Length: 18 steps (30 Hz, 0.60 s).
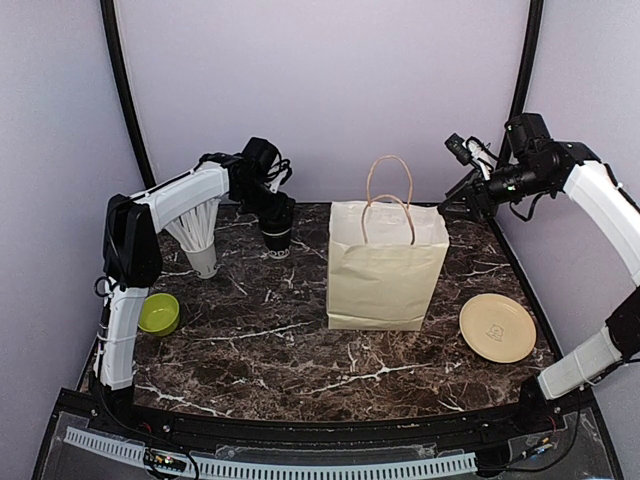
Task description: Pack the takeout coffee
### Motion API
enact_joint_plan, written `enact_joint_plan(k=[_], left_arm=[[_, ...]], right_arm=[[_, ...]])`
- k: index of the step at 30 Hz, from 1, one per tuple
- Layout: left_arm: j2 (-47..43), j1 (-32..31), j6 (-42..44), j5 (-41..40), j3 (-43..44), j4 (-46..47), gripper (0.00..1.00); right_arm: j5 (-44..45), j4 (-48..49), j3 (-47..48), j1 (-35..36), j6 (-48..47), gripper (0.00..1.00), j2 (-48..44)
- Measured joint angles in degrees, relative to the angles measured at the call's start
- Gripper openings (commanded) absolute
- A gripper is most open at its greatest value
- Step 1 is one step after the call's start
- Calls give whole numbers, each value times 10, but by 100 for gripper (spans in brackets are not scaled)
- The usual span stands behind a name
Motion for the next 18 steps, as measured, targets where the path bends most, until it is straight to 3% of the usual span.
enact_joint_plan(k=[18], left_arm=[[0,1,7,-7,1,-8,83]], right_arm=[[-5,1,-1,0,0,66,0]])
